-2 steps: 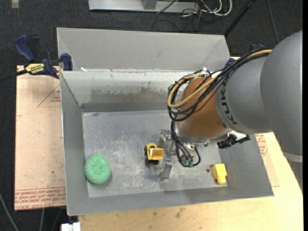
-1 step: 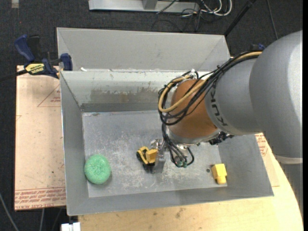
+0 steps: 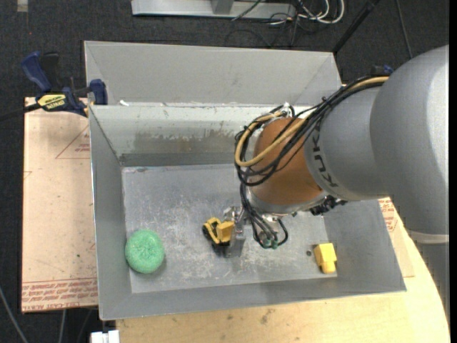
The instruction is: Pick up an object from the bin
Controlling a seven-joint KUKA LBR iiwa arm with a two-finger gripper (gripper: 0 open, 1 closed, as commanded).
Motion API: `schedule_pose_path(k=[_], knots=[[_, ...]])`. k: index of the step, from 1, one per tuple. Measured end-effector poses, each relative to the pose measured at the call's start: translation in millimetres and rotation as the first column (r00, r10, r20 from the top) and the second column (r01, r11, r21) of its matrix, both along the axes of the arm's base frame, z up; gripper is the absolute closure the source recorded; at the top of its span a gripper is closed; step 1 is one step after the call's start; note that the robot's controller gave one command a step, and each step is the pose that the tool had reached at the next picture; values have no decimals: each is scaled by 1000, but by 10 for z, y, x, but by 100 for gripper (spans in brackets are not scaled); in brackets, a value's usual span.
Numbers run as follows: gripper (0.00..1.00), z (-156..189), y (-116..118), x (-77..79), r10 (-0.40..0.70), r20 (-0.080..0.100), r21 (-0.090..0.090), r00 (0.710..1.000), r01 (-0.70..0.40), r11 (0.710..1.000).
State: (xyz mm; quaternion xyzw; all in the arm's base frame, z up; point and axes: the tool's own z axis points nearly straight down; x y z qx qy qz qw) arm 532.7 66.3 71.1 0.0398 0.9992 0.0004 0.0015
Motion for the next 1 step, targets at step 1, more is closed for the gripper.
schedule_pose_path(k=[1], knots=[[100, 1202, -384, -378, -29, -3, 0, 1000, 29, 1000]])
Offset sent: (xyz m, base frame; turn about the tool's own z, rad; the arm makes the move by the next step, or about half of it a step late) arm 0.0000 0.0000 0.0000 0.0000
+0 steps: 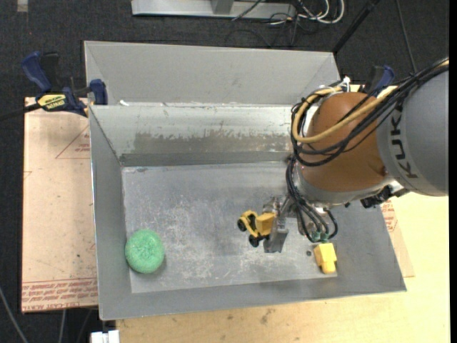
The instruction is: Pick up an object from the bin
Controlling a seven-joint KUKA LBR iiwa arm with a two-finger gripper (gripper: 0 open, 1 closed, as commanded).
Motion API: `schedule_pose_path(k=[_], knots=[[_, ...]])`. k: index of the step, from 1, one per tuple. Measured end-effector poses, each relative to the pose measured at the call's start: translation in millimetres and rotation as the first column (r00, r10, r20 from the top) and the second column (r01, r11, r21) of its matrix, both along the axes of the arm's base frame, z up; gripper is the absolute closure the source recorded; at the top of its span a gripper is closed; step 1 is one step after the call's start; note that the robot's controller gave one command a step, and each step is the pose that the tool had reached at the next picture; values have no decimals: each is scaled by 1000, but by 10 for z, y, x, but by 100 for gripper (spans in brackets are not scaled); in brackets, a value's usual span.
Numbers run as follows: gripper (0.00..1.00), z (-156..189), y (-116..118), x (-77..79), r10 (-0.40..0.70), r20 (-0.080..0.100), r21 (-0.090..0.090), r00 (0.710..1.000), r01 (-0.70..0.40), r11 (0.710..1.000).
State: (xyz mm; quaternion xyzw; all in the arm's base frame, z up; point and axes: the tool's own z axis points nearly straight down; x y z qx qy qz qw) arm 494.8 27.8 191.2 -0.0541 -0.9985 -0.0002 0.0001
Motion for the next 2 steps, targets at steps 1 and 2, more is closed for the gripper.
schedule_pose_path(k=[1, 2], knots=[[100, 0, 0, 0, 0, 0, 0, 1000, 0, 1000], [100, 113, 4, -13, -51, -2, 0, 999, 51, 999]])
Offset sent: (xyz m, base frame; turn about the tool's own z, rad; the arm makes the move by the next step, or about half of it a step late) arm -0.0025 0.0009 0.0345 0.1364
